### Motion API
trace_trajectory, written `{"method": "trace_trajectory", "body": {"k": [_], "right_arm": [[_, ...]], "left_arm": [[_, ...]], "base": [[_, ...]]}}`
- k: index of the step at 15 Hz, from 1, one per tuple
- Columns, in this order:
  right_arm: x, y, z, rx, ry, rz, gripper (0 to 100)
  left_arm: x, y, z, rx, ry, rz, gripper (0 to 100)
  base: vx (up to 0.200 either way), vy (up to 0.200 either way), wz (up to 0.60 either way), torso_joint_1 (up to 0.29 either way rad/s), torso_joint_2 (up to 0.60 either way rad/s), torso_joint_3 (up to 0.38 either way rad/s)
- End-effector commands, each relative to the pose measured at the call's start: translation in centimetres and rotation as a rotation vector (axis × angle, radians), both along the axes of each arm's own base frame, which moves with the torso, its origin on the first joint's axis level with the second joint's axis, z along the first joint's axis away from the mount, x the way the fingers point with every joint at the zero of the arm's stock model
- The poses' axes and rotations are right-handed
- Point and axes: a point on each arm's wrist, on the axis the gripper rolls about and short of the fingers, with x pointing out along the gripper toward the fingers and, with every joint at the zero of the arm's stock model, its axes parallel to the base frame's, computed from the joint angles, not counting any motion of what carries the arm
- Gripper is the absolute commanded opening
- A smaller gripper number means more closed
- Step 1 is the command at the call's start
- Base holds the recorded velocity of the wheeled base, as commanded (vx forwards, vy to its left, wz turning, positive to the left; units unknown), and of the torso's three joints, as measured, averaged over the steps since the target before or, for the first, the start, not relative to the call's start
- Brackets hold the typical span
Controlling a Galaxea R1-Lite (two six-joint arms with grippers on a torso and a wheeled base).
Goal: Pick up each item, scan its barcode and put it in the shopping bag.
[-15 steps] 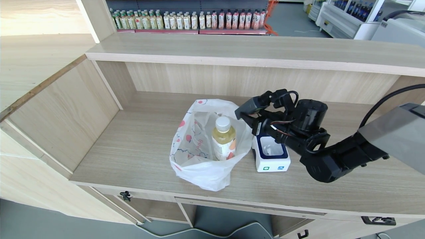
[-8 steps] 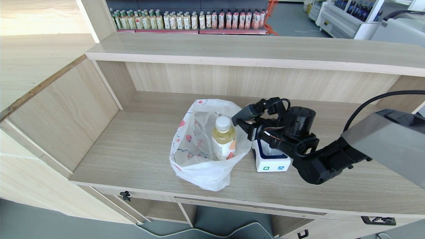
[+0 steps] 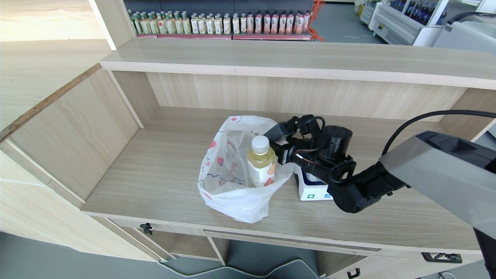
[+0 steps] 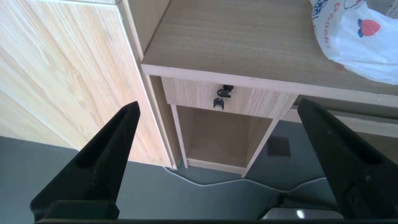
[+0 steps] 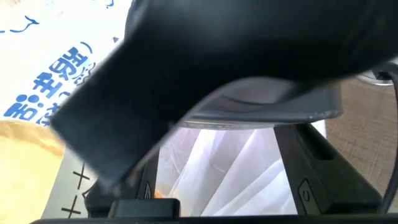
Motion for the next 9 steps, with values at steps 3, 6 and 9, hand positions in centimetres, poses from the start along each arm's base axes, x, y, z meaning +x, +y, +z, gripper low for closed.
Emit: {"method": "trace_trajectory", "body": {"k": [3,6,9], "right_arm": [[0.30,0.26,-1.02,-0.015,0.021,0.002,0],[0.50,0.21,-1.11,-0.015,0.019,-0.001,0],[0.65,0.29,-0.83,-0.009,0.009,0.001,0]], "left_arm": [[0.00,0.00,0.00,0.000,-0.001,0.000,100],[0.00,0.00,0.00,0.000,-0.001,0.000,100],[0.00,0.00,0.00,0.000,-0.001,0.000,100]], "base": [[0.000,0.000,0.00,0.000,0.00,0.000],[0.000,0.000,0.00,0.000,0.00,0.000],[0.000,0.000,0.00,0.000,0.00,0.000]]}}
